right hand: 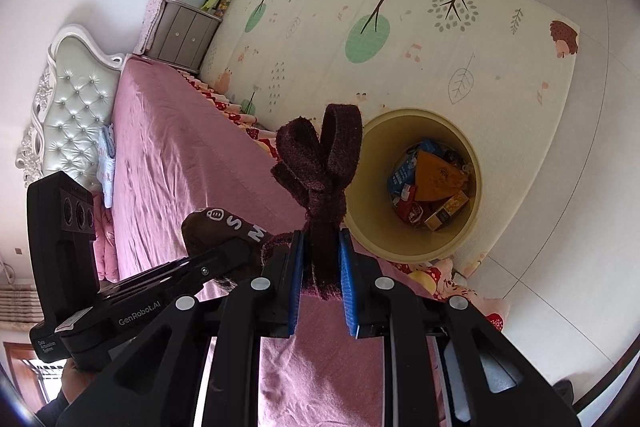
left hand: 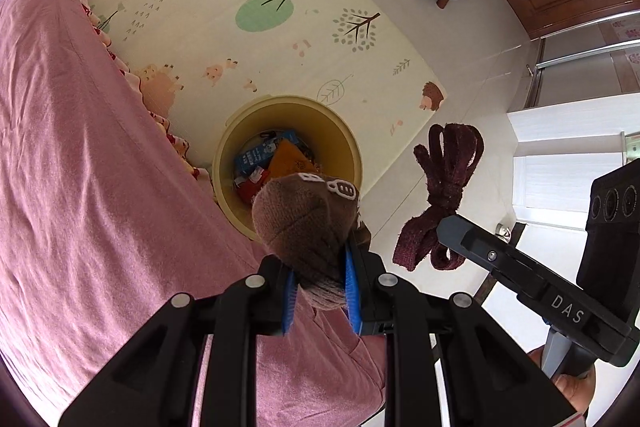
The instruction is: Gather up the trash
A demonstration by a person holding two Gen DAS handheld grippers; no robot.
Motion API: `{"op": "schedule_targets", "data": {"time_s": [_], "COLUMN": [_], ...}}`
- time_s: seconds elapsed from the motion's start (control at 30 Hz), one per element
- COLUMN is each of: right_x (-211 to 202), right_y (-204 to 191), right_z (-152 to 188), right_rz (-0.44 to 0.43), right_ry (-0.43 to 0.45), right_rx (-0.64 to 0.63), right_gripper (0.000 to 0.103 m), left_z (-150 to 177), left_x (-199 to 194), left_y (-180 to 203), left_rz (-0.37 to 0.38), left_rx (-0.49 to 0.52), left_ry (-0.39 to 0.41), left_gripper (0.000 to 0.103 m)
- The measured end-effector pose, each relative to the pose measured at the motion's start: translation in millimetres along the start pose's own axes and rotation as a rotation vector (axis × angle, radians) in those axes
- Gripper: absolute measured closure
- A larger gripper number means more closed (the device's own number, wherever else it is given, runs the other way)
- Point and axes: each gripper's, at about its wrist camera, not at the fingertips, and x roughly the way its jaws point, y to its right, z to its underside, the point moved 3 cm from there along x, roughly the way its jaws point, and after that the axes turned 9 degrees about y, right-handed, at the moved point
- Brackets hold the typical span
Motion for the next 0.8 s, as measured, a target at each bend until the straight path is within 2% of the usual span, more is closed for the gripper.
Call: {"op": "schedule_targets", "data": {"time_s": [0.07, 0.1, 0.13, 0.17, 0.2, 0.47, 0.8], "right_x": [-0.6, -1.3, -1.6, -1.8, -1.8, 1.3, 0.1], "right_y": [-0.2, 0.7, 1.7, 3.2, 4.8, 18.3, 8.8], "right_z": [-3.8, -5.8, -7.4, -9.8, -10.9, -8.3, -5.7], "right_rz": [0.010, 0.008, 0.006, 0.012, 0.020, 0.057, 0.047], "right_ry": [0.009, 0.016, 0.019, 0.025, 0.030, 0.010, 0.000], "right_rx": [0.001, 0.007, 0.013, 0.018, 0.017, 0.026, 0.014], "right_gripper": [0.080, 0.068, 0.063, 0.056, 0.056, 0.056, 0.055], "left_z": [-4.3, -6.2, -7.8, -9.8, -11.8, -13.1, -5.8], "left_x": [4.2, 5.4, 7.2, 9.4, 10.6, 21.5, 15.6], "left_y": [1.0, 0.7, -0.3, -1.9, -4.2, -11.9, -10.7], "left_rz": [0.022, 0.036, 0.052, 0.056, 0.046, -0.033, -0.017], "left_rx": [-0.007, -0.016, -0.030, -0.048, -0.061, -0.008, -0.009], "left_ry": [-0.006, -0.010, -0.018, -0.024, -0.017, -0.030, -0.032], "left_gripper": [0.082, 0.078, 0.060, 0.033, 0.025, 0.023, 0.023]}}
